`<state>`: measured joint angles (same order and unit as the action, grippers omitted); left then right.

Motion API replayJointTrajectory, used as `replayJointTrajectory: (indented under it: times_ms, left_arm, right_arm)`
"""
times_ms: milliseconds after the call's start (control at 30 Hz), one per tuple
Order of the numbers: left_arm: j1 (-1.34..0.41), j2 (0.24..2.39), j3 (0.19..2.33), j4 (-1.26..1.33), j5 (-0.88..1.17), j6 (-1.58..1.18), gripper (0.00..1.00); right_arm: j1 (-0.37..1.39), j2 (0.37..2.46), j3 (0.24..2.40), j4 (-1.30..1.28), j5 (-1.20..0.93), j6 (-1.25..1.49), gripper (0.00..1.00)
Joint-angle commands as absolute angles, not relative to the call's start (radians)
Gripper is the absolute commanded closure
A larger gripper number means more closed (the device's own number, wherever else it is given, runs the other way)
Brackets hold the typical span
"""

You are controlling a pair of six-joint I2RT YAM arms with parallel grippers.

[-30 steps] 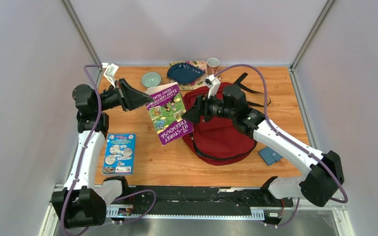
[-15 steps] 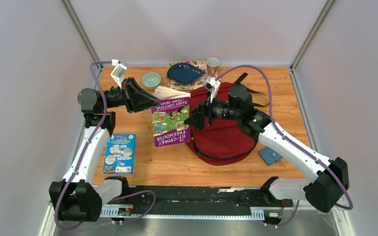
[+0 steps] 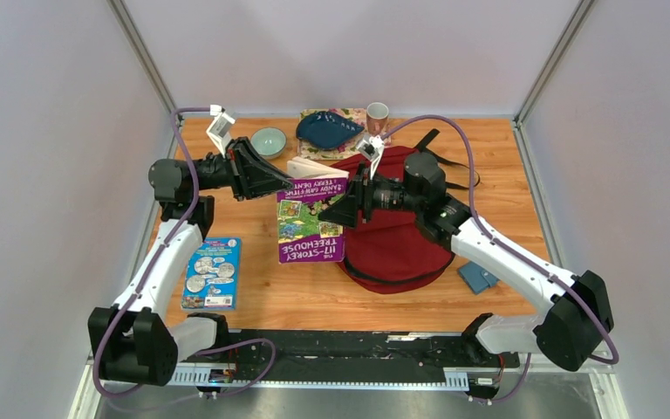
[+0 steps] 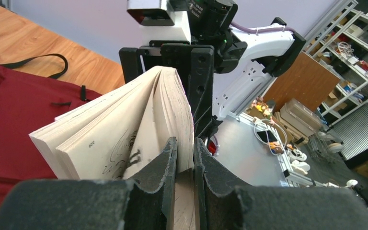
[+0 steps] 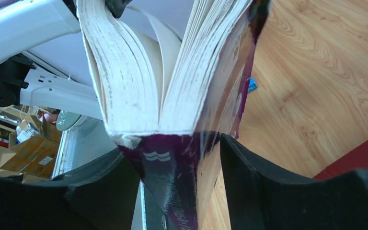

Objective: Pack the student bag
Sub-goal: Pick up the book from the center of the board.

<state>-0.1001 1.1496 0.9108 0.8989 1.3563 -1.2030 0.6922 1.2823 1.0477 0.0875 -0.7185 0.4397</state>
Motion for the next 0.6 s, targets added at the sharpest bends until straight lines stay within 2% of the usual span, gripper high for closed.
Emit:
replayJointTrajectory:
  times_ms: [0,33,67,100,133,167,233,267,333,567]
  left_arm:
    - [-0.11,1.15,0.907,0.997,1.282,-1.226,1.0]
    - [-0.113,1.154,0.902,1.0,1.273,-1.23,1.0]
    - [-0.112,1.155,0.897,1.006,1.267,-1.232,1.0]
    - [-0.112,1.157,0.885,1.002,1.259,-1.232,0.96]
    - [-0.112,1.157,0.884,0.985,1.238,-1.198,0.89]
    - [-0.112,1.155,0.884,0.86,1.224,-1.152,0.81]
    - [-0.112,1.141,0.903,0.641,1.156,-0.922,0.21]
    - [-0.112,1.135,0.916,0.395,1.117,-0.834,0.2]
    - [-0.112,1.114,0.925,0.234,1.027,-0.7,0.2]
    - [-0.117,1.097,0.838,0.314,0.98,-0.752,0.2]
  right_arm:
    - [0.693,1.29,1.019,0.251,-0.729,0.552,0.44]
    - [0.693,1.29,1.017,0.255,-0.727,0.557,0.49]
    - [0.693,1.29,1.009,0.261,-0.736,0.566,0.69]
    - [0.693,1.29,1.003,0.288,-0.744,0.584,0.8]
    - [0.693,1.282,0.997,0.293,-0.742,0.595,0.89]
    - [0.69,1.278,0.994,0.293,-0.73,0.598,1.0]
    - [0.69,1.25,0.973,0.288,-0.715,0.6,1.0]
    - [0.689,1.238,0.963,0.29,-0.684,0.603,1.0]
    - [0.684,1.198,0.936,0.296,-0.666,0.611,1.0]
    - [0.681,1.135,0.917,0.298,-0.581,0.643,1.0]
